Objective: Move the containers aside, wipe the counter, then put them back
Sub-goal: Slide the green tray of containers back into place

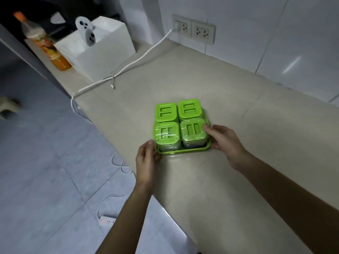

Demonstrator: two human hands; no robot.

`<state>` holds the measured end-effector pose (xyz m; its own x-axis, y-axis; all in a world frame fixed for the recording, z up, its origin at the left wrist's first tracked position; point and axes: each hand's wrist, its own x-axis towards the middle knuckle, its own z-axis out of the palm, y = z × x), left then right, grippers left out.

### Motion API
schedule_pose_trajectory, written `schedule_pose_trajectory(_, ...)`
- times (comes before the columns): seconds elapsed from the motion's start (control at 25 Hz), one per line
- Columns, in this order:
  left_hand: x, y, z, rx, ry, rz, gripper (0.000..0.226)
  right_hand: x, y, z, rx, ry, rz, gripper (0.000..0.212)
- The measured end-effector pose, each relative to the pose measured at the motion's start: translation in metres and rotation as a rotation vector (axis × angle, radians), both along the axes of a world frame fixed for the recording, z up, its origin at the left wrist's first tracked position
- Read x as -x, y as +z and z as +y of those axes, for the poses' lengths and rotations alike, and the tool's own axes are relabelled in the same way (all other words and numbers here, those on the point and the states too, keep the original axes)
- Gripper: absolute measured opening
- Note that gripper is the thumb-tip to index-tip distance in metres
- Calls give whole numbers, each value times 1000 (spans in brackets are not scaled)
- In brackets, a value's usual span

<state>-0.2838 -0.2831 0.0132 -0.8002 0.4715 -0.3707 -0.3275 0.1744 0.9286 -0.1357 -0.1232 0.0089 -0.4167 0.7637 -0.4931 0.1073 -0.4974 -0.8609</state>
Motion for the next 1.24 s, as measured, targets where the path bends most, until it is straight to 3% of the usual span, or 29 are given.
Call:
schedule_pose_trajectory(0.16,5,16,21,110,-43,35,53,-3,-2,4,-12,-30,14,38)
schedule_pose_trajectory(0.36,-33,26,54,47,-159,76,51,-58,2,8,-18,-208,58,29)
schedule_pose_trajectory(0.48,-71,25,93,29,-343,101,47,-115,11,14,-62,-366,52,6)
schedule_pose_trajectory(0.72,-194,15,191,-1,-780,24,48,-256,18,36,-131,-703,-50,2)
schedule_pose_trajectory(0.96,-266,1,253,15,-918,51,53,-323,7,58,-113,-836,-152,20)
schedule_pose_trajectory(1.12,-289,-6,288,20,-937,154,45,-347,1,90,-134,-857,-265,52)
schedule_pose_trajectory(1.24,-297,-11,296,49,-957,228,45,-355,-6,102,-157,-866,-320,52)
